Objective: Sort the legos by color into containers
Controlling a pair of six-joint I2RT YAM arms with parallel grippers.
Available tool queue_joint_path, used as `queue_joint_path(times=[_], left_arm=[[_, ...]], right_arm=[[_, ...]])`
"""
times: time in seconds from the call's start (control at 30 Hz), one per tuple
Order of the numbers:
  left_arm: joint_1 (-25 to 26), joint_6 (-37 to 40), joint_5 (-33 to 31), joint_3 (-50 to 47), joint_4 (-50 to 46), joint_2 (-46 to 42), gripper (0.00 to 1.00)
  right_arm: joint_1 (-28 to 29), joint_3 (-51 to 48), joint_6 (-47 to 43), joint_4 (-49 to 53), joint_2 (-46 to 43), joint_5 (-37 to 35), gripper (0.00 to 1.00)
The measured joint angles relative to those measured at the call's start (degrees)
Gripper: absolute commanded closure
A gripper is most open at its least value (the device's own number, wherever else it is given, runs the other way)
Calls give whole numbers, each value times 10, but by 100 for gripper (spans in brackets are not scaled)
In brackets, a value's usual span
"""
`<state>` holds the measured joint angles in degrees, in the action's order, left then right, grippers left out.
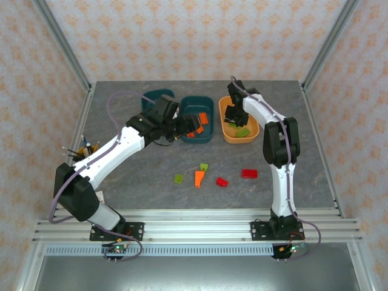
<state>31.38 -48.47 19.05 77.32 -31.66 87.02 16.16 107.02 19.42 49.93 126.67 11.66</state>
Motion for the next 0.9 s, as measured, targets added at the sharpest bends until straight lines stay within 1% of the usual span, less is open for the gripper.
queue_joint_path(times=[0.1,0.17,0.3,0.4,0.53,0.7,0.8,0.9], left_arm=[[0,4,-2,0,-2,1,22],[0,5,-5,0,-5,1,22],[0,8,-15,0,-16,1,22],[0,16,-22,0,-30,-6,22],[0,28,-32,-7,-53,-32,24],[6,55,-33,-18,-88,-58,25],[28,71,-39,-29,-108,-57,26],[67,81,-48,-42,-122,-43,27]], right_arm=[[-1,0,0,0,0,4,44],[-1,0,0,0,0,4,42],[-1,-2,0,0,-6,4,42],[1,-22,0,1,-37,4,43],[14,-63,-2,-5,-129,0,43],[62,-146,-6,-35,-289,3,41],[97,-248,-9,-79,-401,40,36],[124,-382,-2,-134,-512,107,27]])
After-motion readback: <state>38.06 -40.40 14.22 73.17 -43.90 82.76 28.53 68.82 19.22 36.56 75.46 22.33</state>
